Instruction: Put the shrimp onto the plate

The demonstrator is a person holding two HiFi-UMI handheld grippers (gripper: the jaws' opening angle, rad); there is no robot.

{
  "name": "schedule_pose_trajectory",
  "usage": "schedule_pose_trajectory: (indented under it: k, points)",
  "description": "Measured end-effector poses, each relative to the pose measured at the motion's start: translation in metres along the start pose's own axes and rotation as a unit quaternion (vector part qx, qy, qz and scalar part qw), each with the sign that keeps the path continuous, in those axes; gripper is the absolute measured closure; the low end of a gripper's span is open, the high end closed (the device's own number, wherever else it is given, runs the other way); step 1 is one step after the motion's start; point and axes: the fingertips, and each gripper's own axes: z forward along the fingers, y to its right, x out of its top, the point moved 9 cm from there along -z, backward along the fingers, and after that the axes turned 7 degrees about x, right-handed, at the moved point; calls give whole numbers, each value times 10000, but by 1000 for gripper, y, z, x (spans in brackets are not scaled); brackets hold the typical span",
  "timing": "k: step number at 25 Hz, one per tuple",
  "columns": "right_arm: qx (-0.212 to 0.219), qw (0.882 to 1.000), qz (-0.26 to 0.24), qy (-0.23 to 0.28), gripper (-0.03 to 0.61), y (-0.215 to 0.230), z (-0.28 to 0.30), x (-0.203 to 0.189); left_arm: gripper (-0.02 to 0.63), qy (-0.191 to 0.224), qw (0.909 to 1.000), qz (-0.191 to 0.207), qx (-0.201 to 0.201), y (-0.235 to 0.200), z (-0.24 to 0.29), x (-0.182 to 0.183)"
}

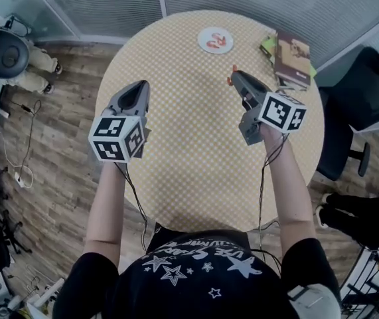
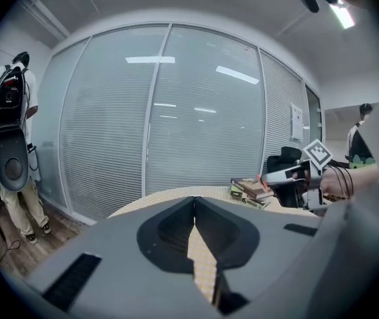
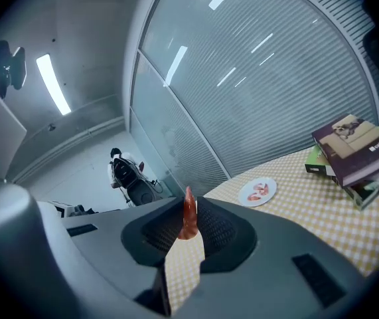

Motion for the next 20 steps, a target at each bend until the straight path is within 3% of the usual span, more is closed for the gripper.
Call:
schedule_pose_trajectory:
  k: [11, 20]
  points:
    - [-381, 9986, -120, -333, 507, 77, 96, 39, 604, -38, 9994, 237, -262, -26, 112, 12]
    - [-876, 9906, -396, -971, 508, 137, 187, 37, 604, -272, 9982, 355, -394, -45, 189, -12]
